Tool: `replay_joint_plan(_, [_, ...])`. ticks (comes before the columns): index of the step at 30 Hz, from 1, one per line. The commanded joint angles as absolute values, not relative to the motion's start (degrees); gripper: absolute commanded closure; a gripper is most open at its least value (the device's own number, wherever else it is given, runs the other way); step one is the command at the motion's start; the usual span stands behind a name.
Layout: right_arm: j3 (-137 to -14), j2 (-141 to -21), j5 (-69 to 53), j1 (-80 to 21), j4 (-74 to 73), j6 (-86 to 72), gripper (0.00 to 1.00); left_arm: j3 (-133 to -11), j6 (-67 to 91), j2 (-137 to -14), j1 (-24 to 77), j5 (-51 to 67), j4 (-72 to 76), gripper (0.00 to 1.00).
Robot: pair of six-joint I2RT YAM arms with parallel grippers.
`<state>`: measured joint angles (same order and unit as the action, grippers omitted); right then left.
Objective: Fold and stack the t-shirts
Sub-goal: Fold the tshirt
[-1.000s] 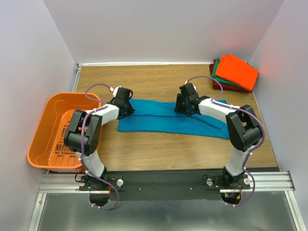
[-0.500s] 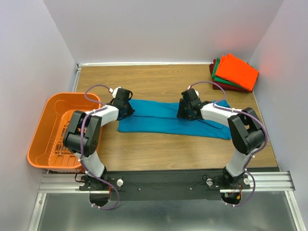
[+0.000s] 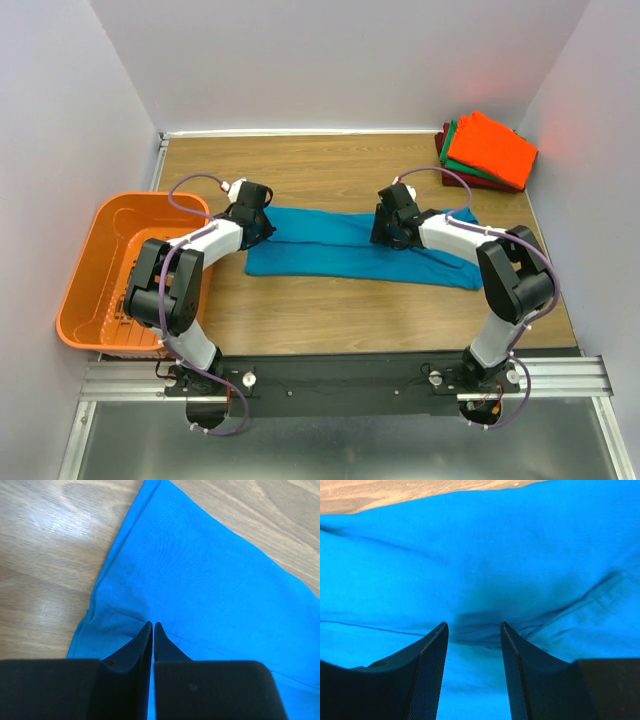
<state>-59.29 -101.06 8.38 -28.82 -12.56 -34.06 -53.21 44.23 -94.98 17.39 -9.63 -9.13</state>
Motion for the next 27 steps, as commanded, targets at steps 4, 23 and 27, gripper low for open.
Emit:
replay_joint_plan(4, [-60.12,-96.6,11.34,-28.3,-14.41,-34.72,0.46,-51.77,44.12,-93.51,17.49,-13.89,-9.93,0.9])
replay_joint_plan(23, [-52.47,-82.79,16.1,-11.08,-20.13,-39.2,0.43,-58.79,40.87,-91.23,18.72,-9.06,-11.34,0.87])
replay_joint_plan(27, [-52.3,-85.16,15.03,-11.07,-20.3,-39.46,0.43,-63.7,38.94,-94.03,22.05,-8.79,-12.82,0.85])
